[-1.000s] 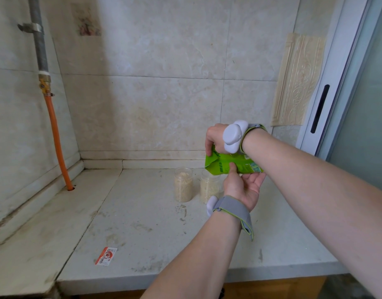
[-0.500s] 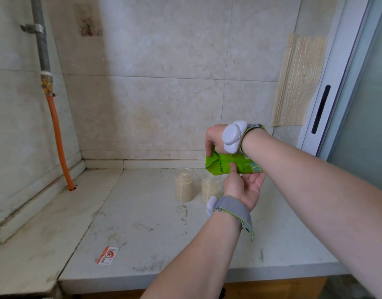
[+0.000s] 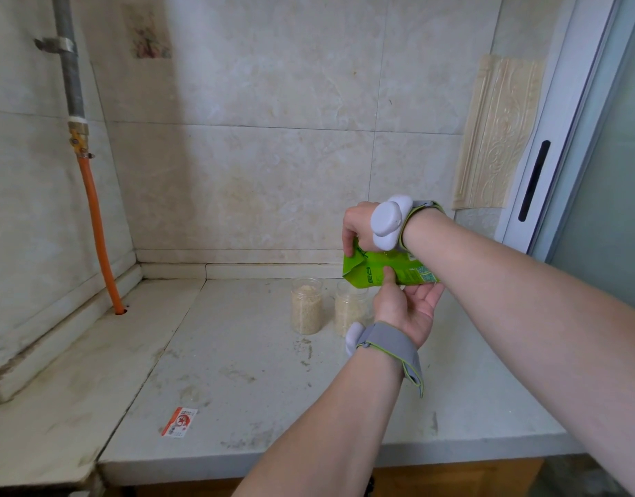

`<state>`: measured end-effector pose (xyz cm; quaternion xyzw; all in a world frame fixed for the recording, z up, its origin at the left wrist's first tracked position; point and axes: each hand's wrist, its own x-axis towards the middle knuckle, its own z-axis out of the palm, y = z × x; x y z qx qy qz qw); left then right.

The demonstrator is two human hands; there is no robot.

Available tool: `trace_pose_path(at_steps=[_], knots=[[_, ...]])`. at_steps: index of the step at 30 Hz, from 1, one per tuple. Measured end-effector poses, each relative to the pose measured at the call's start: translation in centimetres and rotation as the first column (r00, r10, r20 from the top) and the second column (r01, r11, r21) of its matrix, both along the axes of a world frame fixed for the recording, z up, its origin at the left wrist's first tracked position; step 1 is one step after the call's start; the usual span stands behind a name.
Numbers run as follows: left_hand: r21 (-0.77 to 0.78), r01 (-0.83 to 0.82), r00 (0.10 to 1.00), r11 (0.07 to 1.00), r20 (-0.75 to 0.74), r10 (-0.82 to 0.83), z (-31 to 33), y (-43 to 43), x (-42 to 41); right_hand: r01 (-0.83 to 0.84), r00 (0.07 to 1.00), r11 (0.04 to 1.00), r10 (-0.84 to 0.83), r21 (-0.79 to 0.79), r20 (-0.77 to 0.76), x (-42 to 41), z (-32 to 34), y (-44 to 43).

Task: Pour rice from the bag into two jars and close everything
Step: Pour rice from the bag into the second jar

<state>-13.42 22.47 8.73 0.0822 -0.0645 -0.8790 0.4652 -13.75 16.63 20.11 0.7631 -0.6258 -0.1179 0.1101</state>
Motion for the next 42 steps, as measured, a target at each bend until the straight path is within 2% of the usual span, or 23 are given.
trace_pose_path(at_steps=[42], knots=[[0.028,-0.004,1.0,1.0,-0.017,0.004,0.77,0.76,0.72,0.008,1.0,1.0,-0.008,0.008,-0.024,0.39,0.02,-0.47]])
